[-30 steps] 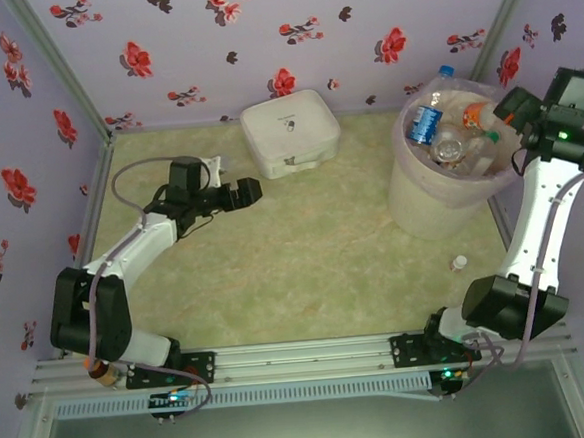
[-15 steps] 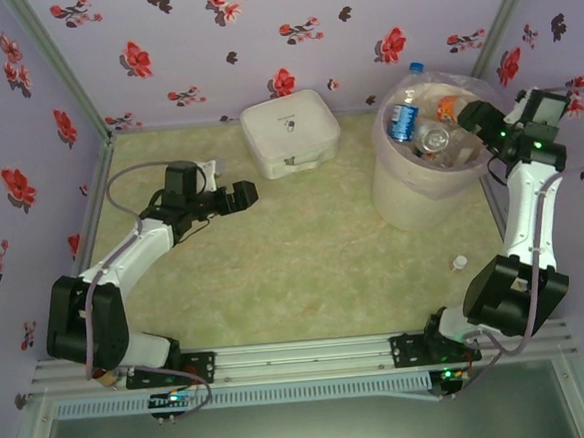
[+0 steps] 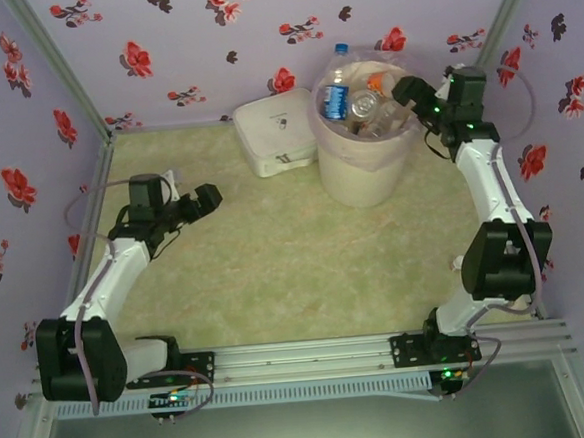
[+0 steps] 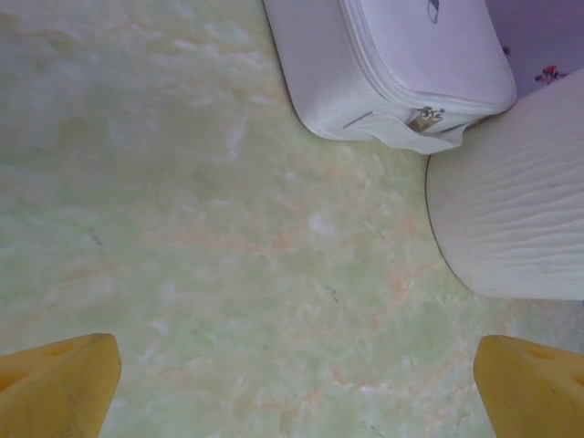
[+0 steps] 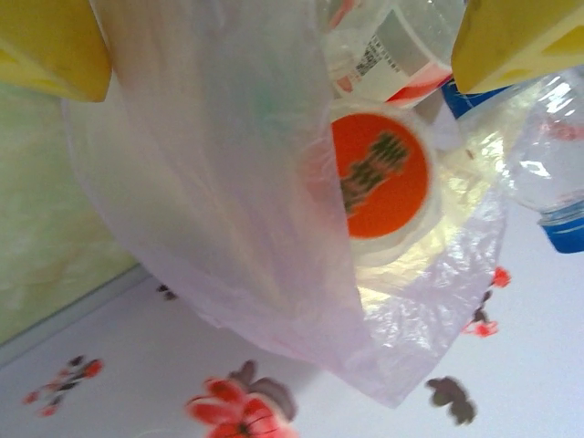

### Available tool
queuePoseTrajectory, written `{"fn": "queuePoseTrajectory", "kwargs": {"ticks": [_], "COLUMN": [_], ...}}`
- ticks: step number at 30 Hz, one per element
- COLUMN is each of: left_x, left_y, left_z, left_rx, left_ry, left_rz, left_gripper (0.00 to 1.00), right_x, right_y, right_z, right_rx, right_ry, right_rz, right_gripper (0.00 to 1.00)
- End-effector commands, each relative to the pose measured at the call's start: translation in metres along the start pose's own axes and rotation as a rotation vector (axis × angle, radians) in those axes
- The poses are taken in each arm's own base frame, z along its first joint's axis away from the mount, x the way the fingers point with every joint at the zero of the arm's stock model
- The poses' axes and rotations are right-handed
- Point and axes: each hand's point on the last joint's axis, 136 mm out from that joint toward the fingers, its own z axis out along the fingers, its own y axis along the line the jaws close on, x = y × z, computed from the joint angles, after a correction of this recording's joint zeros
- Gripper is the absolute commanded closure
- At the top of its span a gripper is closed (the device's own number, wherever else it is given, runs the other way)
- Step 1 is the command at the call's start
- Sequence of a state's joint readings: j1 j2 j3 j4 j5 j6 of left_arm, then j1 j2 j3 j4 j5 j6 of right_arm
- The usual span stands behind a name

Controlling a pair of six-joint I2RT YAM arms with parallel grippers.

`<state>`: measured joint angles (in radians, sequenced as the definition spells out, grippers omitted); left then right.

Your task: Put the plastic bottles in the bin

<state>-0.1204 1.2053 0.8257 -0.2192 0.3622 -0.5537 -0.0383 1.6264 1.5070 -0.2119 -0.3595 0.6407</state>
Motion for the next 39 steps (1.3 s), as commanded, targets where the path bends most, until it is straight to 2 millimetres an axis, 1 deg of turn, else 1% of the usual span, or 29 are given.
{"fn": "queuePoseTrajectory", "kwargs": {"ticks": [1, 2, 5, 7, 10, 12, 15, 18, 19, 20, 22, 24, 26, 29, 32, 34, 36, 39], "left_x": [0.004, 0.003, 0.002, 0.002, 0.001, -0.002, -0.005, -0.013, -0.016, -0.021, -0.028, -0.032, -0.034, -0.039, -0.050, -0.051, -0.048, -0.049], "left_y": [0.018, 0.020, 0.025, 0.030, 0.034, 0.038, 0.049, 0.069, 0.076, 0.085, 0.102, 0.119, 0.132, 0.147, 0.152, 0.157, 0.164, 0.167], "left_z": [-0.012, -0.014, -0.019, -0.019, -0.018, -0.017, -0.016, -0.021, -0.024, -0.028, -0.033, -0.037, -0.037, -0.028, -0.014, -0.004, 0.001, 0.004], "left_rx": [-0.059, -0.064, -0.086, -0.108, -0.132, -0.152, -0.209, -0.321, -0.362, -0.413, -0.502, -0.594, -0.659, -0.712, -0.724, -0.719, -0.732, -0.730], "left_ry": [-0.004, -0.006, -0.014, -0.015, -0.013, -0.019, -0.038, -0.095, -0.126, -0.167, -0.233, -0.273, -0.301, -0.319, -0.333, -0.354, -0.364, -0.399], "left_rz": [0.007, 0.006, 0.011, 0.015, 0.022, 0.026, 0.039, 0.060, 0.068, 0.076, 0.097, 0.121, 0.152, 0.212, 0.272, 0.290, 0.302, 0.319], "left_gripper": [0.00, 0.00, 0.00, 0.00, 0.00, 0.00, 0.00, 0.00, 0.00, 0.00, 0.00, 0.00, 0.00, 0.00, 0.00, 0.00, 0.00, 0.00], "right_x": [0.043, 0.054, 0.078, 0.087, 0.084, 0.075, 0.051, 0.018, 0.009, 0.002, -0.002, 0.007, 0.028, 0.057, 0.081, 0.095, 0.104, 0.106], "right_y": [0.042, 0.054, 0.082, 0.093, 0.100, 0.093, 0.069, 0.039, 0.026, 0.014, -0.013, -0.041, -0.077, -0.120, -0.156, -0.172, -0.182, -0.192], "right_z": [0.027, 0.030, 0.034, 0.032, 0.021, 0.009, -0.017, -0.054, -0.066, -0.078, -0.092, -0.096, -0.091, -0.081, -0.069, -0.060, -0.054, -0.048], "right_rx": [-0.106, -0.130, -0.185, -0.199, -0.204, -0.147, -0.017, 0.084, 0.118, 0.149, 0.229, 0.323, 0.409, 0.496, 0.556, 0.570, 0.574, 0.579], "right_ry": [0.128, 0.158, 0.217, 0.242, 0.233, 0.203, 0.117, -0.034, -0.082, -0.129, -0.189, -0.211, -0.199, -0.185, -0.179, -0.158, -0.150, -0.198], "right_rz": [0.003, -0.007, -0.034, -0.055, -0.074, -0.123, -0.195, -0.209, -0.202, -0.194, -0.196, -0.257, -0.311, -0.362, -0.400, -0.416, -0.426, -0.455], "right_gripper": [0.04, 0.04, 0.05, 0.05, 0.04, 0.01, 0.01, 0.01, 0.01, 0.01, 0.01, 0.01, 0.01, 0.01, 0.01, 0.01, 0.01, 0.01]}}
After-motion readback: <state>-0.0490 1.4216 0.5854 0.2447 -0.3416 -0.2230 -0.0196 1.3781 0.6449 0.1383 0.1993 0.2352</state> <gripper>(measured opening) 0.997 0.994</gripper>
